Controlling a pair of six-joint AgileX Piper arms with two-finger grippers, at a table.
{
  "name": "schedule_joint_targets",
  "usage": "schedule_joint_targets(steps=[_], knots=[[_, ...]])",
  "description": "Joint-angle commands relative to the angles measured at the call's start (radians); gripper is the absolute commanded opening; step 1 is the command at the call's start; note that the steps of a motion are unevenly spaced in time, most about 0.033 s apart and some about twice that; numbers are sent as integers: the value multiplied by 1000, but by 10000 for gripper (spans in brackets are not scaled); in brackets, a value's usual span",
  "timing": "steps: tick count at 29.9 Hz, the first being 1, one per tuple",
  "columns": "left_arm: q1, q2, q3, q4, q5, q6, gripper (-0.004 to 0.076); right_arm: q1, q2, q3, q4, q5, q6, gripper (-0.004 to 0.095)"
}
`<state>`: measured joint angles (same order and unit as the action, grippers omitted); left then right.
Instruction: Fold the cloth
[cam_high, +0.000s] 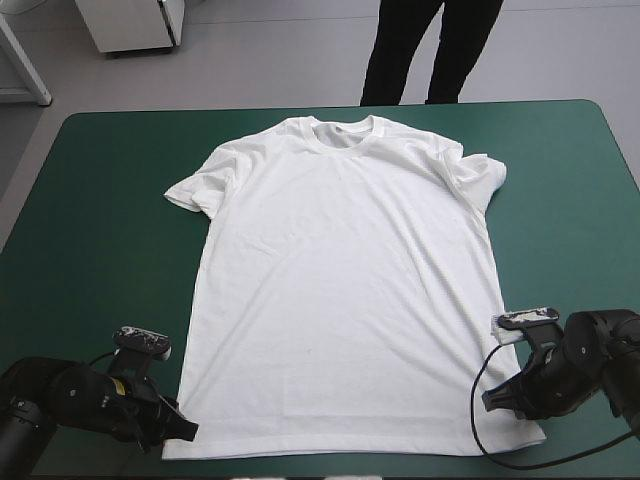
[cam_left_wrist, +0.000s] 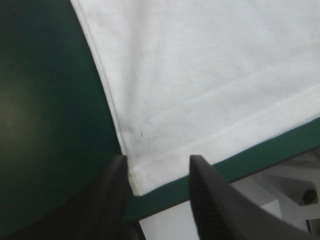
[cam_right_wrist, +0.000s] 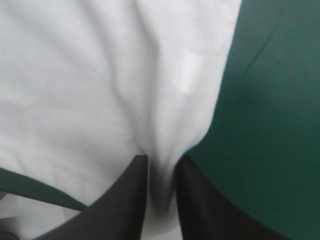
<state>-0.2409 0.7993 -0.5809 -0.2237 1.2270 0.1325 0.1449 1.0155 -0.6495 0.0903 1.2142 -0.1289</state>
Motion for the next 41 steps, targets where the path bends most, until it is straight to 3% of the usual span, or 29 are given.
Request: schedule_joint_targets(steps=[1,5,11,24,29,41], knots=[[-6,-6,-87,-18,61,-11,438,0,-14,-93,6,40,-9,428],[-6,13,-242,43,61,-34,449,0,-9,-214,-13,30,-7,561],[-6,225,-472,253,6,-49,449,0,94,-409,-126,-44,23,560],[7,818,-869,244,-177,1,449,0,429,-725,-84,-42,35,560],[57,939,-912,230,-199,5,449,0,483,-761,-84,-45,35,560],[94,1056,-912,157,-234,34,415,0,522,-761,-84,-86,26,560]])
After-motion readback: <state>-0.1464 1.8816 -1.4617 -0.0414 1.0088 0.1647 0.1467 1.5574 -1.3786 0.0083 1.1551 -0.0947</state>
